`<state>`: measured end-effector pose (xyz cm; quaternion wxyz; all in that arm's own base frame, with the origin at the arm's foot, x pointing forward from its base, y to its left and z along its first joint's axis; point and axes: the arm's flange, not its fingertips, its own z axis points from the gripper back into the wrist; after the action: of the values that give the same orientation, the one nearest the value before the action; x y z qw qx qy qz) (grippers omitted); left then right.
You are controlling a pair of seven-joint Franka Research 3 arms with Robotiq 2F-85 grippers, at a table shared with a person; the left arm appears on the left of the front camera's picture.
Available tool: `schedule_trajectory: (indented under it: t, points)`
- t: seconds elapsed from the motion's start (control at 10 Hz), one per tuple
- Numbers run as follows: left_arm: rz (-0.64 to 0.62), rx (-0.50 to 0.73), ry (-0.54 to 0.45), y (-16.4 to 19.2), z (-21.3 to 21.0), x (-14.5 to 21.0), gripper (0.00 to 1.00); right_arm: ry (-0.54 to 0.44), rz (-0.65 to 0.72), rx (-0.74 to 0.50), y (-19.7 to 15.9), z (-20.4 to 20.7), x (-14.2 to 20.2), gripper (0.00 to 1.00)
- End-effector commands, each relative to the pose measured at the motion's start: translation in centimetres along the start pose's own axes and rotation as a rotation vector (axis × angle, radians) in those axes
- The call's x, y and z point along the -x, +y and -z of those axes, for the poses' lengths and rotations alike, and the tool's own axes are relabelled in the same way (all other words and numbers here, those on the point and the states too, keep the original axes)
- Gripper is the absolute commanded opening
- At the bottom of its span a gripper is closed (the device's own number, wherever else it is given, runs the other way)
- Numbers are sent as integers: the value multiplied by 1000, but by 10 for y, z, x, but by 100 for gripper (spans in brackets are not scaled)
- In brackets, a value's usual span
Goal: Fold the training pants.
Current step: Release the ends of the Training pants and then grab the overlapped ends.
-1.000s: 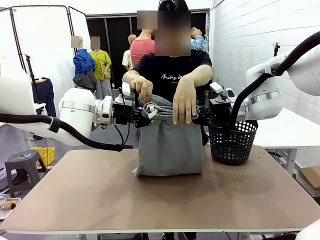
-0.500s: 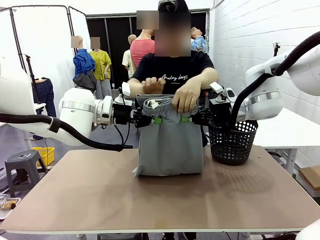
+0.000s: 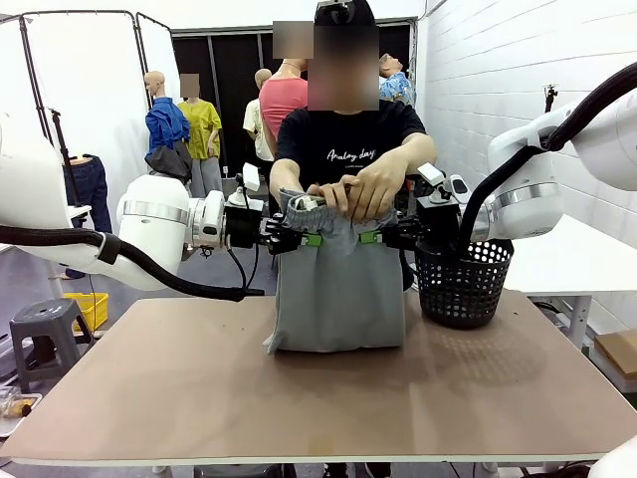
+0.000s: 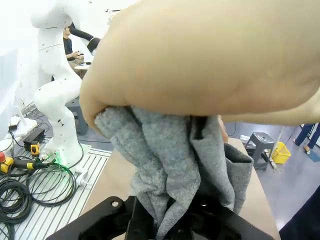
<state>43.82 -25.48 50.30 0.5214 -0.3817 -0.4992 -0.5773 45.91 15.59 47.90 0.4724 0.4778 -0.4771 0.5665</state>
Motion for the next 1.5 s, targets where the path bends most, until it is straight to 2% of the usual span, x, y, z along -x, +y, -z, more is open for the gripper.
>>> schedule_trajectory:
  t: [0.0,1.4]
  points:
    - [13,-21,-14,-4,0,0,0,-12,-12,-9,1,1,-1,0]
    - [13,-21,-14,-4,0,0,0,-12,-12,-9,1,1,-1,0]
